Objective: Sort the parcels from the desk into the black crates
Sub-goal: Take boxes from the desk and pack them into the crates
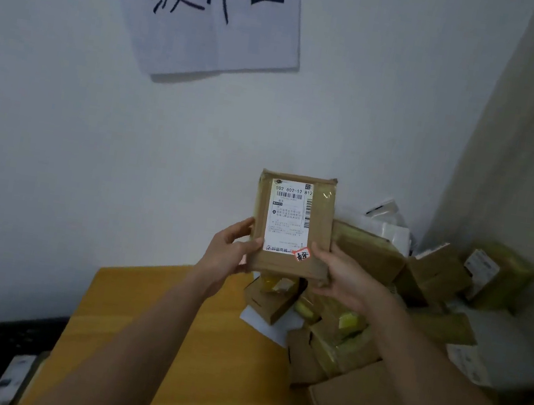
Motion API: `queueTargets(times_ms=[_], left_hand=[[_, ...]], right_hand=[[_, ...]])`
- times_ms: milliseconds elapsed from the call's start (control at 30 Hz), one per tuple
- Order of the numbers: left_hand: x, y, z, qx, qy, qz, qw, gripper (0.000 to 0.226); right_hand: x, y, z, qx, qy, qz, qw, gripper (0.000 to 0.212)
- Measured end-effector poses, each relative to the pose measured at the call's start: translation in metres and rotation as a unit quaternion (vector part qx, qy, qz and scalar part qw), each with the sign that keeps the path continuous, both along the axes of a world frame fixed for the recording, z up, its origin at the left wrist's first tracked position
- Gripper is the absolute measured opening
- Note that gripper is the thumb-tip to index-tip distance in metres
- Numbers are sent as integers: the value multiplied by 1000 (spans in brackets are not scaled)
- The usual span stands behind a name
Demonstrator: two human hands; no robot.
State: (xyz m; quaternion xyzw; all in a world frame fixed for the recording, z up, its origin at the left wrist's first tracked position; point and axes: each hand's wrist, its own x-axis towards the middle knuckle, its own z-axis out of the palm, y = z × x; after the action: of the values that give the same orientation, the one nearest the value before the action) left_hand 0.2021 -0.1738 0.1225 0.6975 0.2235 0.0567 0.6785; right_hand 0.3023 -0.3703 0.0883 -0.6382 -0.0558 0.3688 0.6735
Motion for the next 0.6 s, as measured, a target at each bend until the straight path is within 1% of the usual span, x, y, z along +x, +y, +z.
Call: queueTargets(times_ms=[100, 233, 300, 400, 500, 600], left_hand=[[-31, 24, -22, -22, 68, 52, 996, 59], [-82, 63, -39, -37, 111, 114, 987, 70], [-113, 84, -43, -42, 121, 150, 980, 69], [-164, 115, -43, -47, 130, 184, 973, 61], [-217, 147, -42, -45, 126, 214, 967, 55], [-278, 184, -45, -35, 117, 239, 963, 53]], right_hand=[[-10, 36, -23, -27, 17, 42, 999, 38], [-42, 94, -32, -44, 30, 101, 993, 31], [-64, 122, -34, -51, 25, 138, 989, 31], [-98, 163, -38, -54, 23, 181, 982, 37], [-138, 205, -39, -66, 32, 211, 975, 44], [-190, 249, -40, -64, 37, 225, 971, 44]])
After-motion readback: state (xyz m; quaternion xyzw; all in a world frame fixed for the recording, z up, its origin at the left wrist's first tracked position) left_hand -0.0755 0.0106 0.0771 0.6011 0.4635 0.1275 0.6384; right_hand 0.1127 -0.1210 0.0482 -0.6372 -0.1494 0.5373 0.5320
